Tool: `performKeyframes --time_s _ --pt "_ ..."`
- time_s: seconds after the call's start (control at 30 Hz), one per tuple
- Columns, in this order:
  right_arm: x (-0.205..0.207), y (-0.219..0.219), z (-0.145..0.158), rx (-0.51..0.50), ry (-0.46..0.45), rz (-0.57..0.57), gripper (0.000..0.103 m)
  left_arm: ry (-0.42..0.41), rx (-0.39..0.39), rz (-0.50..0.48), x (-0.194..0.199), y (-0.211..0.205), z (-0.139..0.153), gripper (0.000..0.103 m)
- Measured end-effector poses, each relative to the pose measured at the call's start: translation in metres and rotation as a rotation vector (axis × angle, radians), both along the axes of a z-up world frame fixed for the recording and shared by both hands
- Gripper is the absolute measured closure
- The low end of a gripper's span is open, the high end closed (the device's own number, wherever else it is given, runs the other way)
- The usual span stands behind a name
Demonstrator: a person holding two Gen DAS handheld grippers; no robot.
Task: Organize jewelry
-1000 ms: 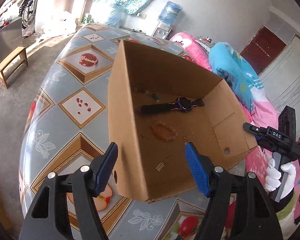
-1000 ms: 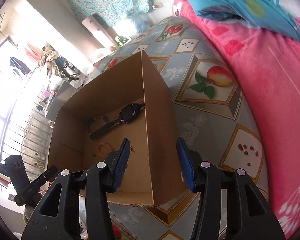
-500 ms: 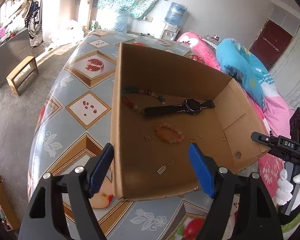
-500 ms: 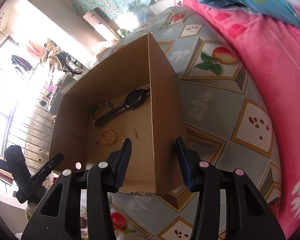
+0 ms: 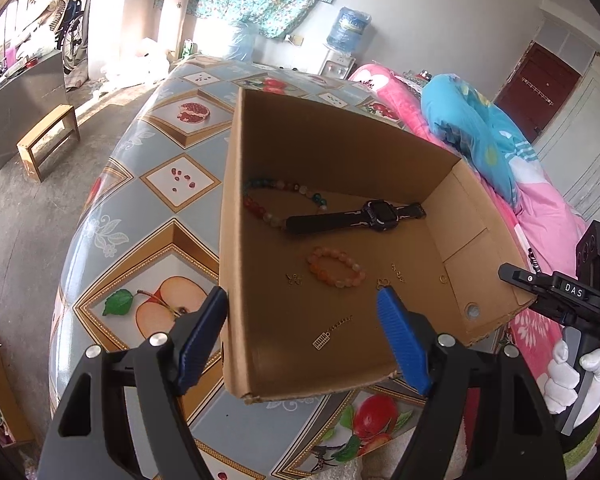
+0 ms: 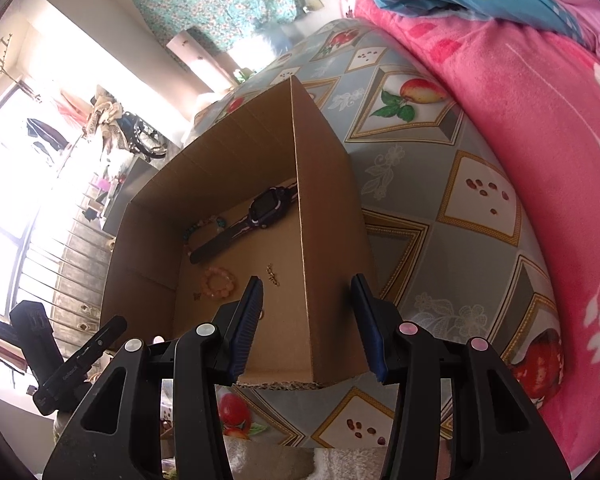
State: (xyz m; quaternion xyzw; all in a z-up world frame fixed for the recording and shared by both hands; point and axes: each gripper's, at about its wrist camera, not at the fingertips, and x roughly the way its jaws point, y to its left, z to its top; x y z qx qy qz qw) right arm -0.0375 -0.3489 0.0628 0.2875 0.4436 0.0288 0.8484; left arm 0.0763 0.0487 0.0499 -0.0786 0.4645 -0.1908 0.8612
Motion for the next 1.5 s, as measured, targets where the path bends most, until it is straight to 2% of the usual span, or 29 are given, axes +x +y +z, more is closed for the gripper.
performKeyframes --time_s 0.27,0.37,0.43,0.5,0.63,0.73,0.9,0.97,1.1,1.23,1.33,1.5 --pt "-0.002 -0.001 -0.002 -0.014 -0.019 -0.004 0.056 -0.038 0.041 0.007 -0.011 -0.009 0.000 0.028" --pt "-0.007 -0.001 -0.002 -0.006 -0.040 -0.012 0.056 -0.052 0.014 0.016 -0.014 -0.004 -0.002 0.028" --pt "-0.013 -0.003 0.000 -0.026 -0.056 -0.037 0.056 -0.084 0.006 0.038 -0.020 0.001 0.001 0.028" --pt "-0.023 -0.005 0.004 -0.055 -0.077 -0.075 0.055 -0.138 0.036 0.068 -0.029 0.005 0.006 0.028" --pt "-0.044 -0.008 0.014 -0.093 -0.145 -0.139 0.052 -0.231 0.064 0.099 -0.051 0.009 0.023 0.027" --pt "-0.060 -0.003 0.027 -0.142 -0.207 -0.167 0.049 -0.272 0.069 0.075 -0.063 0.005 0.037 0.025" --pt "-0.077 0.016 0.047 -0.232 -0.313 -0.147 0.042 -0.353 0.092 0.070 -0.081 -0.008 0.059 0.011" --pt "-0.083 0.024 0.055 -0.267 -0.351 -0.137 0.040 -0.374 0.093 0.060 -0.085 -0.013 0.066 0.010" --pt "-0.096 0.042 0.064 -0.315 -0.421 -0.100 0.037 -0.378 0.093 0.034 -0.091 -0.023 0.072 0.008" --pt "-0.106 0.057 0.063 -0.343 -0.471 -0.066 0.029 -0.386 0.121 0.046 -0.101 -0.031 0.071 0.006" --pt "-0.109 0.065 0.054 -0.342 -0.471 -0.035 0.027 -0.383 0.141 0.044 -0.108 -0.036 0.067 0.006" --pt "-0.104 0.078 0.032 -0.303 -0.412 0.022 0.027 -0.287 0.161 0.032 -0.106 -0.042 0.048 0.006"
